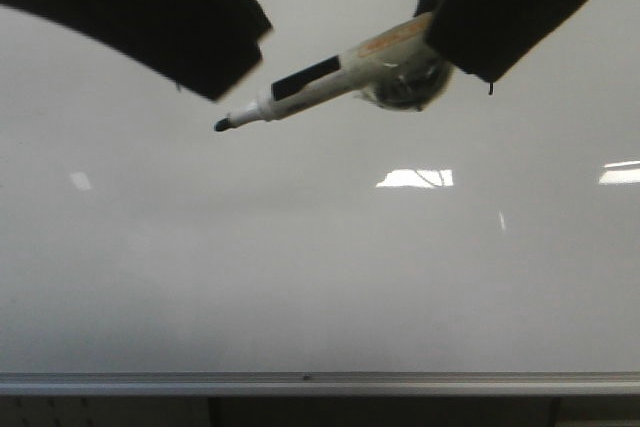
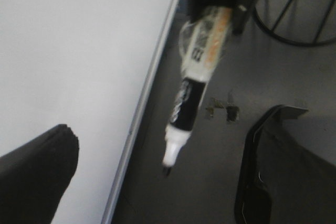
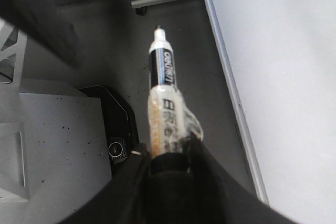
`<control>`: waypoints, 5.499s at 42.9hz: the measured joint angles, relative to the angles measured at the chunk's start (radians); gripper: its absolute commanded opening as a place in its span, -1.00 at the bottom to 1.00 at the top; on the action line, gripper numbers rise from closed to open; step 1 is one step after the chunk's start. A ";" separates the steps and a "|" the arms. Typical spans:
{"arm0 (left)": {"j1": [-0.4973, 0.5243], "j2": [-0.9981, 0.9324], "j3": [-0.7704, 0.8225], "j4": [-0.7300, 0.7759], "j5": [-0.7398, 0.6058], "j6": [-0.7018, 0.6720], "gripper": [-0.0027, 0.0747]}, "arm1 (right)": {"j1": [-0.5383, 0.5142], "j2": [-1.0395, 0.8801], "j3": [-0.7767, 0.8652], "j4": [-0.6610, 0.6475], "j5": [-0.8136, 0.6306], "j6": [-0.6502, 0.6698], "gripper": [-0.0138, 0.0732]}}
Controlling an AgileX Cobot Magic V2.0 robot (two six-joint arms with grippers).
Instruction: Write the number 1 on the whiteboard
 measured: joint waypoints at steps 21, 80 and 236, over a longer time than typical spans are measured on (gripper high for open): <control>-0.057 0.082 -0.016 0.008 0.000 0.000 -0.14 | 0.028 0.009 0.000 -0.002 -0.033 0.000 -0.88; 0.282 0.084 -0.009 0.037 0.011 -0.140 -0.98 | -0.246 -0.247 -0.008 -0.079 -0.032 0.362 -0.12; 0.584 -0.769 0.669 -0.021 -0.629 -0.366 -0.98 | -0.419 -0.984 0.730 -0.118 -0.755 0.678 -0.89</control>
